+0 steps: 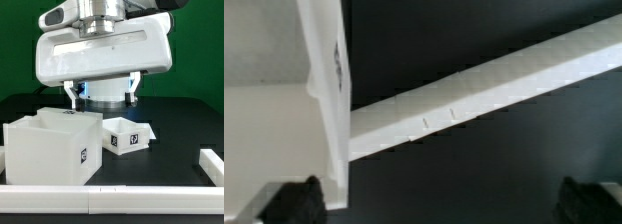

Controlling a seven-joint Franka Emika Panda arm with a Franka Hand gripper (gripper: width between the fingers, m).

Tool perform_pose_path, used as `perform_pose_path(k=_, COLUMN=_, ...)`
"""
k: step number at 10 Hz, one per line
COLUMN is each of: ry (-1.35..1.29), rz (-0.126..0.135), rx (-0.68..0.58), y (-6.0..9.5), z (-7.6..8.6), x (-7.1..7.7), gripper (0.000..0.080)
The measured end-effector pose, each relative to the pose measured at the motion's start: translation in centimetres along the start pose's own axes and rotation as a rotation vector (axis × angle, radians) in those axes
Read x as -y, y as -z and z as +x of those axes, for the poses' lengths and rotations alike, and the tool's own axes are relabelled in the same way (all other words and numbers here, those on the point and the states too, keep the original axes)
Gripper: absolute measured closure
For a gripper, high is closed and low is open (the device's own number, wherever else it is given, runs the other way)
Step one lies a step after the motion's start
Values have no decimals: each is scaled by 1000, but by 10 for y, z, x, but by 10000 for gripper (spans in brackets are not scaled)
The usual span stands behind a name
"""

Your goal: Assemble drawer

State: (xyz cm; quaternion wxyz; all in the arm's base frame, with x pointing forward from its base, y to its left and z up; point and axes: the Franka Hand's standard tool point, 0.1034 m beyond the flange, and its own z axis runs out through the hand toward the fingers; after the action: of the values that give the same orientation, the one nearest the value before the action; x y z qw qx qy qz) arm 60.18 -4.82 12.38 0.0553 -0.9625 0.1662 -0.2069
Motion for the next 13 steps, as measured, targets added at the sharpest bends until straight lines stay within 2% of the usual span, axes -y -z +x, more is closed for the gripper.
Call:
perform_pose_path(k=1, ry=-17, rz=-18, rx=4, y=0, z=-1, x=-17, gripper=151)
perform_pose_path(k=2, ry=-34, rz=-33, rx=15, y=-7, z=-3, x=-29, gripper=151)
perform_pose_path(k=5, ry=-38, rz=-45, rx=39, y=-30, z=-15, x=-34, gripper=151)
perform_pose_path(k=8, ry=-37, rz=-58, rx=51, y=-44, z=-27, x=-39, gripper=151)
perform_pose_path(k=13, ry=-36, rz=-61, rx=68, y=-54, z=-40, x=-33, gripper=151)
